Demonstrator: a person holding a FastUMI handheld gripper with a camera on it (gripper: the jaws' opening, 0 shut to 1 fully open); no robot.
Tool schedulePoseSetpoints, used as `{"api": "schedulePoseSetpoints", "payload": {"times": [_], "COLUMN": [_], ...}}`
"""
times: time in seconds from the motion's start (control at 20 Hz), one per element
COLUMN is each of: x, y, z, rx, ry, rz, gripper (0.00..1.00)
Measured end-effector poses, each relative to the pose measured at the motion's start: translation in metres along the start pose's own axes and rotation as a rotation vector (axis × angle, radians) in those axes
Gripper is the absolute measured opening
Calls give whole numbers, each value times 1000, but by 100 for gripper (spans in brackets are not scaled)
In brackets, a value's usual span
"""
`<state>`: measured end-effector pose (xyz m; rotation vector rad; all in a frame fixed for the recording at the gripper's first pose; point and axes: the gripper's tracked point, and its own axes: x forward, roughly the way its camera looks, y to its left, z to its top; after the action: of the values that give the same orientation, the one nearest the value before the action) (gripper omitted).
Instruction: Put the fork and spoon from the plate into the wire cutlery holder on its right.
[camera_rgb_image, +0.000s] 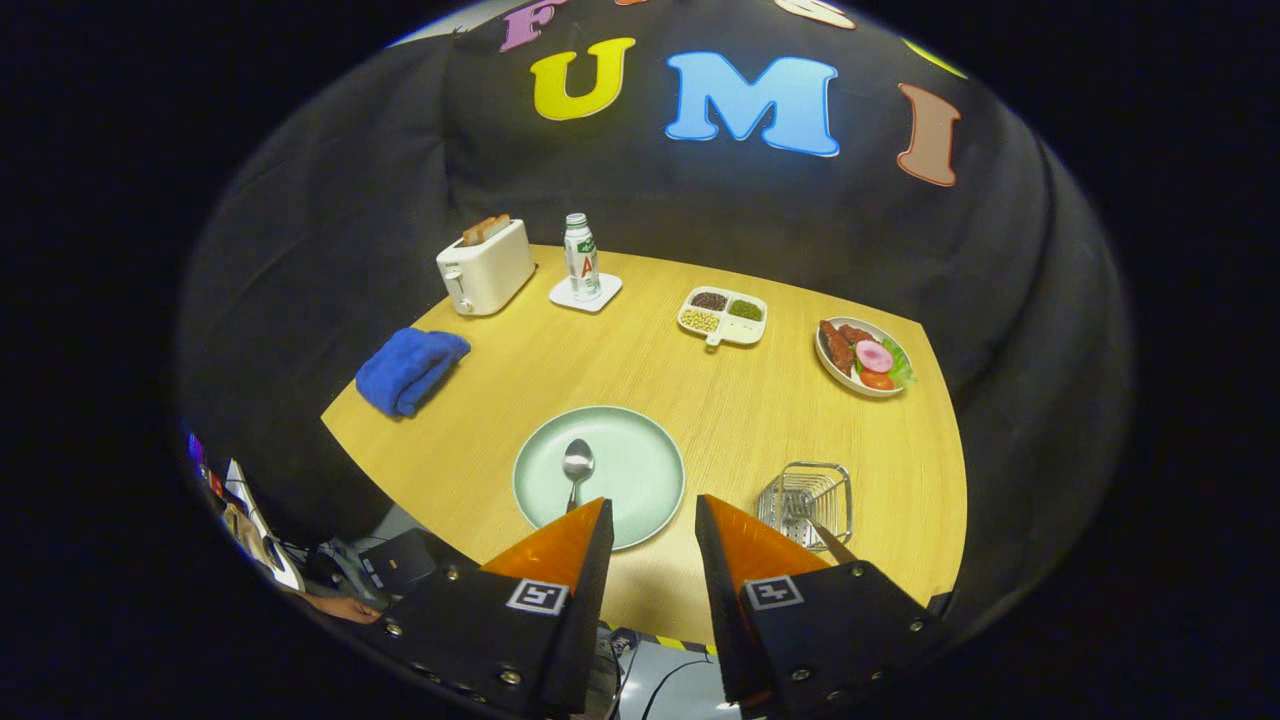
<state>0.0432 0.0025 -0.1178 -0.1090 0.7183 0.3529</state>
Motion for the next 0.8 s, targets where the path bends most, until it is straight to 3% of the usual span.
{"api": "schedulePoseSetpoints", "payload": {"times": [0.25, 0.8], "x": [16, 66], "y": [26, 53], "z": [-9, -64], "rx": [15, -11], "ry": [-10, 58], "rz": [41, 33], "gripper": [50, 50]}}
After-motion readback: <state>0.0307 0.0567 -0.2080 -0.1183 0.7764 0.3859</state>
